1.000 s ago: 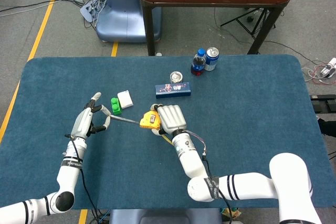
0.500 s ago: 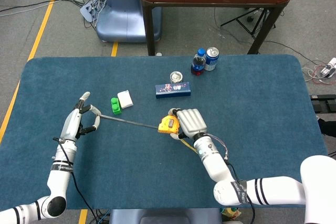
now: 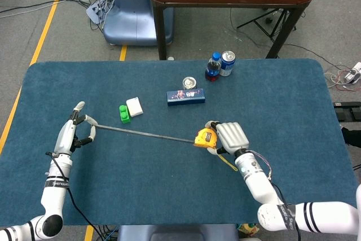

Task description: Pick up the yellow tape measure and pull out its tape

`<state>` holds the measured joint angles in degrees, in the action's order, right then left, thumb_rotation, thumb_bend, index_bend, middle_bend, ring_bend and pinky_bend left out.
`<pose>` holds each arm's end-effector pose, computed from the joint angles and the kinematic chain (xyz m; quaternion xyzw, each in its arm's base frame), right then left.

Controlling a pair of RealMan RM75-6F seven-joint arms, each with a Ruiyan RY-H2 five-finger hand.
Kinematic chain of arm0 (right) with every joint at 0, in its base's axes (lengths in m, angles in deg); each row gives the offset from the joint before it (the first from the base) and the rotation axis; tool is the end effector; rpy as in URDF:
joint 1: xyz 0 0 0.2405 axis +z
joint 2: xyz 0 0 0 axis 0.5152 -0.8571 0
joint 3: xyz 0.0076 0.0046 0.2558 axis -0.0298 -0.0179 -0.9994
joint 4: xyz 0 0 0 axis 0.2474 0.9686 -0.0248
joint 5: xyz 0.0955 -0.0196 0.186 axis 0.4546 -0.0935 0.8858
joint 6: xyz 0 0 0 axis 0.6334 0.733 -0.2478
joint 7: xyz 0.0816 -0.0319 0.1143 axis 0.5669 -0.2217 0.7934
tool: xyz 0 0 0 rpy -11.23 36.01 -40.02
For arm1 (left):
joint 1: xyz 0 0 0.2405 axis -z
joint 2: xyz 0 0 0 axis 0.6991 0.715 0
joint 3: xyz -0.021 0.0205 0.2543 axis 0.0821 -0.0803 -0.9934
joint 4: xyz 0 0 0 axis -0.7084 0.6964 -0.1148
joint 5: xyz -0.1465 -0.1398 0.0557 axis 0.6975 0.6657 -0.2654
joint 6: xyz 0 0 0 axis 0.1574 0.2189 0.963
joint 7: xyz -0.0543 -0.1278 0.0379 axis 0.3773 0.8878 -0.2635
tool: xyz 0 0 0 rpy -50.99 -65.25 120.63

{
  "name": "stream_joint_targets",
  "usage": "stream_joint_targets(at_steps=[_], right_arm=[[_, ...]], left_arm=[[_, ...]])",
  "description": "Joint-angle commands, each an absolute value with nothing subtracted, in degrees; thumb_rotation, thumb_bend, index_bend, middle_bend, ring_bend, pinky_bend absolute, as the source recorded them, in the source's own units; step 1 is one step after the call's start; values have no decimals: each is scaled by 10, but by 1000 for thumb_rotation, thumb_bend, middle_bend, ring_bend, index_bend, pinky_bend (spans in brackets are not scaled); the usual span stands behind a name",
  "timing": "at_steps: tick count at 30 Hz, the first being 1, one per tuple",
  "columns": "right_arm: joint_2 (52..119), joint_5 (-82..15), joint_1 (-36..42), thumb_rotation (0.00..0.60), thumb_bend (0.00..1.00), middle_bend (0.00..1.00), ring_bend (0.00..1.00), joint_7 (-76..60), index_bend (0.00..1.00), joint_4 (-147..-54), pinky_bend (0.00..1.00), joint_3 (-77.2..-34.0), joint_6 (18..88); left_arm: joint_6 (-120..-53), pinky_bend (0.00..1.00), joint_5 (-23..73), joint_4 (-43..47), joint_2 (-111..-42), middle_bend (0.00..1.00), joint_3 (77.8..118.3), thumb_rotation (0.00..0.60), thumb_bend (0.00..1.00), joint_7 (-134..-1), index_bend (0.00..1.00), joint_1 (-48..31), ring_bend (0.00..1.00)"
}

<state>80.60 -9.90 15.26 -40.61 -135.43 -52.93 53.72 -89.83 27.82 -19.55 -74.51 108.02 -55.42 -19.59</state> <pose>-0.1290 -0.3078 0.0216 0.7039 -0.4725 0.3145 0.4270 -0.2263 0.3152 0.0697 -0.4199 -0.6030 -0.5299 0.4234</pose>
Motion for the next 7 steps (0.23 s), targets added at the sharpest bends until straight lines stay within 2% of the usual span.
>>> stream_joint_targets(at_steps=[1,7], right_arm=[[798,-108,144,600,799,618,528,-396,629,-1354,384,-524,532],[791,-119,137,600,800,619,530,-385,631,-1350,384,-521,524]], left_arm=[[-896,0,281,-197,-743,38,1080,600,485,-555,494,-198,0],[-895,0,284,-194,-744,38,1082,600,485,-556,494,-199,0]])
